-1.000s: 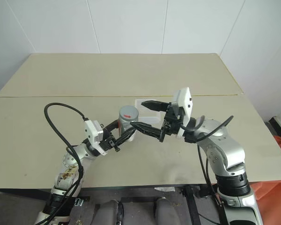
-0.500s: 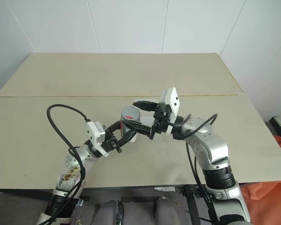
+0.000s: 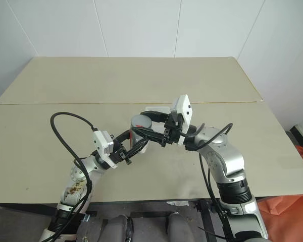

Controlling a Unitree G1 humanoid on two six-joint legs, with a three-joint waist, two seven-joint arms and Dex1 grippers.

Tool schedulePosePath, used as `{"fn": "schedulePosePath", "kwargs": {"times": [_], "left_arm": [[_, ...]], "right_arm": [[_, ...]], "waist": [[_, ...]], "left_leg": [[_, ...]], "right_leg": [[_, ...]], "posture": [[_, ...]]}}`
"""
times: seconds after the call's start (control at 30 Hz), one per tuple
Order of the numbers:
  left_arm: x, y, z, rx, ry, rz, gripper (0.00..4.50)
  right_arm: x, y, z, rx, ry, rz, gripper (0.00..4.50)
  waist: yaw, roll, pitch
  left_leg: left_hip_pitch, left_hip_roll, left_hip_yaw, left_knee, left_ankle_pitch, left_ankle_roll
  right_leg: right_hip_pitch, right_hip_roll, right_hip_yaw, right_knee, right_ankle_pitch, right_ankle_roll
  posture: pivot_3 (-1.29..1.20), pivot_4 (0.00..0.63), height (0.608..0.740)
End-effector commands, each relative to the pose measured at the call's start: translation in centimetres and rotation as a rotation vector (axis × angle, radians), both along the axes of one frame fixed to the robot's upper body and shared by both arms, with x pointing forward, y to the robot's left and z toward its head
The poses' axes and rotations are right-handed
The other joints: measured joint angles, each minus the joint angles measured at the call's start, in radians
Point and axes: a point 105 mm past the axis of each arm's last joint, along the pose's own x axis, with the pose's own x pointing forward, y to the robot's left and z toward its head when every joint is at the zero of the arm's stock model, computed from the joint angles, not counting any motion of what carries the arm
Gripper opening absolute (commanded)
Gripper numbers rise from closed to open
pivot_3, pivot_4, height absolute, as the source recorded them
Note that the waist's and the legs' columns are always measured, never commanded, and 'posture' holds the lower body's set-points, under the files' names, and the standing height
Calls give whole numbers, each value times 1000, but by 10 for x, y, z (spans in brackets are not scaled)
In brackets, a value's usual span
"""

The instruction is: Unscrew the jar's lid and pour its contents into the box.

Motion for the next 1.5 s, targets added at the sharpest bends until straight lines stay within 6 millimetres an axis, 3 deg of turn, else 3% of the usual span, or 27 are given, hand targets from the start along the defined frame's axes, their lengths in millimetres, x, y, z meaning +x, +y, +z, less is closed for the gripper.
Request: {"fn": "schedulePosePath", "kwargs": {"times": [0.03, 0.4, 0.57, 0.67, 0.77, 0.8, 0.93, 1.07, 1.13, 1.3, 1.4, 1.5], "left_arm": [[-5, -2, 11, -13, -61, -19, 2067], [-6, -2, 3, 33, -77, -18, 2067], [-5, -1, 8, -2, -76, -1, 2067], [-3, 4, 11, -6, -80, 19, 2067], [0, 11, 15, -20, -78, 49, 2067], [1, 14, 15, -17, -80, 57, 2067], [5, 23, 17, -3, -84, 81, 2067], [8, 26, 17, 10, -86, 87, 2067], [9, 27, 18, 16, -88, 88, 2067], [12, 33, 19, 34, -94, 106, 2067], [15, 37, 20, 41, -98, 122, 2067], [18, 44, 20, 68, -98, 154, 2067]], "right_arm": [[-6, -1, 11, 16, -65, 6, 2754], [-8, -6, 44, 196, 84, 70, 2754], [5, -21, 51, 242, 59, -55, 2754], [24, -40, 37, 131, 16, -251, 2754], [36, -67, 8, -51, -16, -430, 2754], [39, -78, -12, -144, 19, -490, 2754], [37, -110, -72, -423, 157, -632, 2754], [30, -122, -104, -574, 263, -668, 2754], [27, -123, -108, -588, 290, -671, 2754], [24, -126, -116, -643, 307, -670, 4394], [26, -125, -105, -588, 297, -680, 4452], [27, -118, -69, -450, 194, -633, 4452]], "waist": [[0, 0, 0], [0, 0, 0], [0, 0, 0], [0, 0, 0], [6, 0, 0], [5, 0, 0], [2, 0, 0], [-7, 0, 0], [-6, 0, 0], [-1, 0, 0], [0, 0, 0], [-2, 0, 0]], "left_leg": [[0, 0, 0, 0, 0, 0], [0, 0, 0, 0, 0, 0], [0, 0, 0, 0, 0, 0], [0, 0, 0, 0, 0, 0], [-1, 0, 0, 0, 0, 0], [-1, 0, 0, 0, 0, 0], [-1, -1, 0, -1, 0, 0], [0, -1, 1, -1, 0, 0], [0, -1, 0, 0, 0, 0], [1, -1, 0, 0, 0, 1], [0, -1, 0, 0, 0, 1], [0, -1, 0, 0, 0, 1]], "right_leg": [[0, 0, 0, 0, 0, 0], [0, 0, 0, 0, 0, -1], [0, 0, 0, 0, 0, 0], [0, 0, 0, 0, 0, 0], [0, -1, -1, -1, 0, 0], [0, -1, -1, -1, 0, 0], [0, -1, 0, -1, 0, 0], [0, -1, 1, -1, -1, 1], [0, 0, 1, -1, -2, 4], [0, 0, 1, 0, -3, 6], [0, 0, 1, -1, -3, 6], [0, 0, 1, -1, -3, 6]], "posture": [[0, 150, 740], [0, 150, 740], [0, 150, 740], [0, 150, 740], [0, 150, 740], [0, 150, 740], [0, 150, 740], [0, 150, 740], [0, 150, 740], [0, 150, 740], [0, 150, 740], [0, 150, 740]]}}
